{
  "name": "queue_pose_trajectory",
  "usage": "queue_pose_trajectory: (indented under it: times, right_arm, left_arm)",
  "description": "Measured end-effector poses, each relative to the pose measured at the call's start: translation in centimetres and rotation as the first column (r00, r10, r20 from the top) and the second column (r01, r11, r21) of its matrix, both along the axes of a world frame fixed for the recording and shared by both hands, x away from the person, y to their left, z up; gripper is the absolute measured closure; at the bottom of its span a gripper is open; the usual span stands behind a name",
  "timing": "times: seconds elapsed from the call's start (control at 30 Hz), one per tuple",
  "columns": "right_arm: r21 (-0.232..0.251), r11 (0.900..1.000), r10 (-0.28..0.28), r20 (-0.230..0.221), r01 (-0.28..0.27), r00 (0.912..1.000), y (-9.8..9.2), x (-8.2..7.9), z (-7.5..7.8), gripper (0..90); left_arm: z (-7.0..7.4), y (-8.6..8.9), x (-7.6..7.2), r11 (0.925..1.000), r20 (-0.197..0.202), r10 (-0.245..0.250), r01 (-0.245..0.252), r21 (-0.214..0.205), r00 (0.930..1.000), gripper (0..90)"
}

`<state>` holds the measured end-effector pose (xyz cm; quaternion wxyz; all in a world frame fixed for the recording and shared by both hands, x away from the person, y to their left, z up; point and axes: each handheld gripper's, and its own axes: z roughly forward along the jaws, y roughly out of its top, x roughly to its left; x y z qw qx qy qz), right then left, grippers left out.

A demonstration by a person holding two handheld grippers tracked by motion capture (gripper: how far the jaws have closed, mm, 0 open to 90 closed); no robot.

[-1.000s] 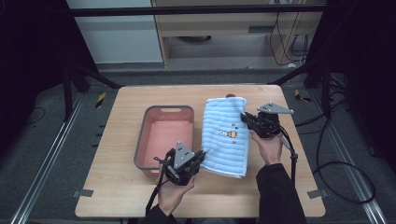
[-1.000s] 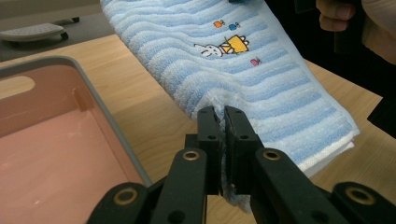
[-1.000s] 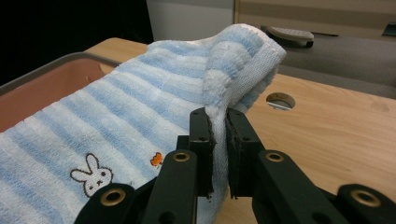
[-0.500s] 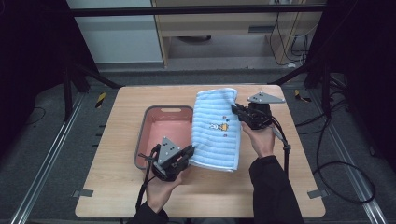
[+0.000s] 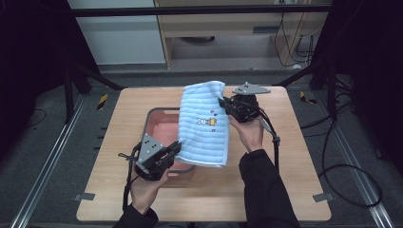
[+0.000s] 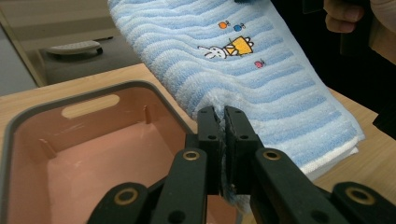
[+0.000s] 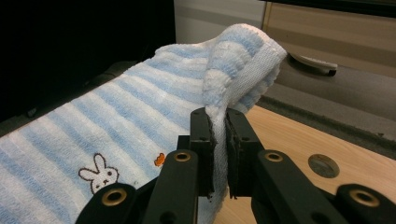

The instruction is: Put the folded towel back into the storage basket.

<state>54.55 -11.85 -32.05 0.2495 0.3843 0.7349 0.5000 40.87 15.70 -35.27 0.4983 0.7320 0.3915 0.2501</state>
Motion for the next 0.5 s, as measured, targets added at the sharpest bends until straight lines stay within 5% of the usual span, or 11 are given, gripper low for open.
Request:
queue_pose_trajectory:
  times: [0.5]
  right_arm:
    - [-0.01, 0.998, 0.062, 0.008, -0.062, 0.998, 5.7, 1.5, 0.4, 83.0]
  left_arm:
    - [-0.4, 5.0, 0.2, 0.9964, 0.002, 0.085, -0.085, -0.003, 0.9964, 85.7]
